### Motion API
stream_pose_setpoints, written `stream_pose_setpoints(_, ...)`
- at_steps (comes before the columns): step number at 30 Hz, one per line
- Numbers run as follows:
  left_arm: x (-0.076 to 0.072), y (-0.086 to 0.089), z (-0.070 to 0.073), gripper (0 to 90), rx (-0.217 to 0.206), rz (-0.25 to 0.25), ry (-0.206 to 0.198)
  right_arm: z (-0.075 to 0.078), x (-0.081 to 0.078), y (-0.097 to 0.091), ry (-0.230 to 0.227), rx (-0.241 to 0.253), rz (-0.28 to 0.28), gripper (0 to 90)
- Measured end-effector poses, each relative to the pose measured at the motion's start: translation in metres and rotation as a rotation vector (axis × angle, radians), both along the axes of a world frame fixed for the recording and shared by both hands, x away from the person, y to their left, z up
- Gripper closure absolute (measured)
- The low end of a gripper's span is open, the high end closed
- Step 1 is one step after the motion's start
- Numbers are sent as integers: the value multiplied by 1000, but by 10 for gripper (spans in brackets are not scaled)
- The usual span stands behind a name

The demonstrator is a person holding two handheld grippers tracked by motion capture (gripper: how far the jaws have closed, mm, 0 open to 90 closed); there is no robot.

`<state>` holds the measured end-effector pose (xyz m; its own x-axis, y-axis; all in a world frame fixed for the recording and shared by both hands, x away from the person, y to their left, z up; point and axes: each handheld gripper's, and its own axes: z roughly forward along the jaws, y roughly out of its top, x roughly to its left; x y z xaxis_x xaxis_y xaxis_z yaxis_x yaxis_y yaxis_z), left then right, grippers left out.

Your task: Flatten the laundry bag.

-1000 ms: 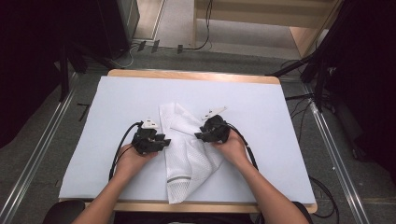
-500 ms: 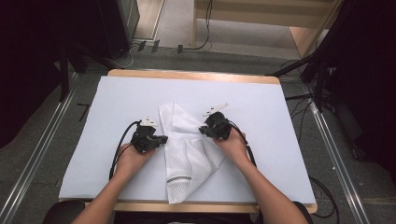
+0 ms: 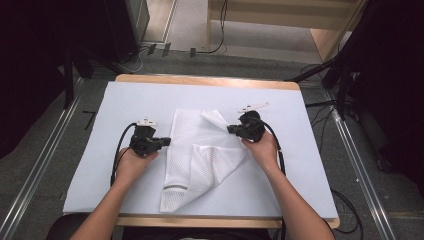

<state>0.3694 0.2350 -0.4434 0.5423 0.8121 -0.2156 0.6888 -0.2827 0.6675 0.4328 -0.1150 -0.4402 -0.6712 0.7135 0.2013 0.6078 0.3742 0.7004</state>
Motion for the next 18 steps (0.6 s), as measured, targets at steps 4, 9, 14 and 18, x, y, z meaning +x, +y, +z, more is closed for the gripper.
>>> stream_pose_setpoints(4, 6, 6, 4, 900, -22, 9, 8, -3, 5, -10, 21, 30, -26, 900)
stream_pose_setpoints(9, 22, 5, 5, 900, -29, 9, 14, -8, 14, -11, 26, 12, -45, 900)
stream_pose_setpoints(14, 42, 7, 6, 900, -19, 25, 11, -6, 31, -8, 10, 31, -61, 893)
stream_pose_setpoints(18, 51, 15, 3, 900, 5, 62, 12, -8, 40, -2, 4, 23, -82, 823)
